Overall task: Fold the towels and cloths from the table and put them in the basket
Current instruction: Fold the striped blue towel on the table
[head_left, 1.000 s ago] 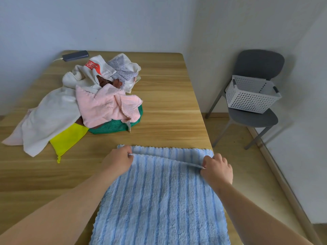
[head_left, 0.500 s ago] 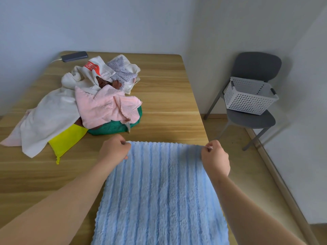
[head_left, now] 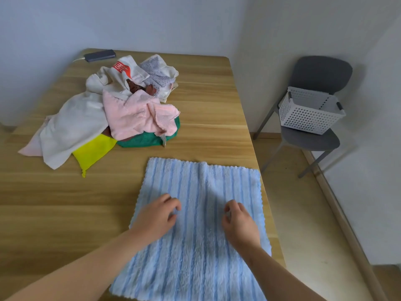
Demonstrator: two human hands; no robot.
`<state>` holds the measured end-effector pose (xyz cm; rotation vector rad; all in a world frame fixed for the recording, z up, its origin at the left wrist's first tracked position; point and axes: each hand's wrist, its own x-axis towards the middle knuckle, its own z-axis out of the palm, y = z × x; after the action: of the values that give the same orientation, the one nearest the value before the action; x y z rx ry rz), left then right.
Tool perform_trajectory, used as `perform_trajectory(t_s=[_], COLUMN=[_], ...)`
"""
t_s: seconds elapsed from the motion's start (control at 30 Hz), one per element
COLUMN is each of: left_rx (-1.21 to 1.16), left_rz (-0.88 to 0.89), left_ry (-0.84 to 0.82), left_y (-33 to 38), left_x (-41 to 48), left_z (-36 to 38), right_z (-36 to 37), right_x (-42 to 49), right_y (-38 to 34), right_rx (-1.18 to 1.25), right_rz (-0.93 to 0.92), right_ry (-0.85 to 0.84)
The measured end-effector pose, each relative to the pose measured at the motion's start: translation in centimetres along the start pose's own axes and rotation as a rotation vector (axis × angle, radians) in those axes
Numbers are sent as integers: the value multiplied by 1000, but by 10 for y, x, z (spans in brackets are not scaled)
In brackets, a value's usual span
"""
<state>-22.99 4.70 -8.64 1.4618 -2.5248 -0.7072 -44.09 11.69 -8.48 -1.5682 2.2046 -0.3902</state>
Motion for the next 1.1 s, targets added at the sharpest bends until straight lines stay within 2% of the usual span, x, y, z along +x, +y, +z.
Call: perform_trajectory(t_s=[0.07, 0.13, 0.33, 0.43, 0.47, 0.57, 0.63, 0.7, 0.8, 0.93, 1.03, 1.1], left_rx=[-17, -8, 161, 194, 195, 133, 232, 329, 413, 362, 289, 268], left_rz=[26, 29, 241, 223, 214, 150, 208, 240, 152, 44, 8, 7], left_ry=[-3, 34, 194, 203, 178, -104, -185, -165, -79, 4, 161, 172], left_y=[2, 3, 6, 5, 7, 5, -3, -9, -9, 3, 13, 21], left_x=[-14, -30, -82, -111, -120, -136, -145, -150, -159, -165, -161, -158], left_z=[9, 13, 30, 34, 33, 28, 28, 27, 21, -8, -33, -50], right_z=[3, 9, 13, 17, 18, 23, 28, 29, 29, 11, -6, -18], right_x=[-14, -27, -66, -91, -100, -127, -142, -153, -163, -172, -170, -169], right_y=[0, 1, 15, 23, 26, 33, 35, 34, 32, 12, -6, -17], right_rx=[-34, -43, -62, -124, -141, -213, -275, -313, -350, -276, -134, -25], right_rz=[-20, -55, -184, -290, -314, -379, -400, -382, -272, -52, 7, 33], right_ry=[-39, -3, -25, 98, 129, 136, 107, 88, 149, 138, 332, 399])
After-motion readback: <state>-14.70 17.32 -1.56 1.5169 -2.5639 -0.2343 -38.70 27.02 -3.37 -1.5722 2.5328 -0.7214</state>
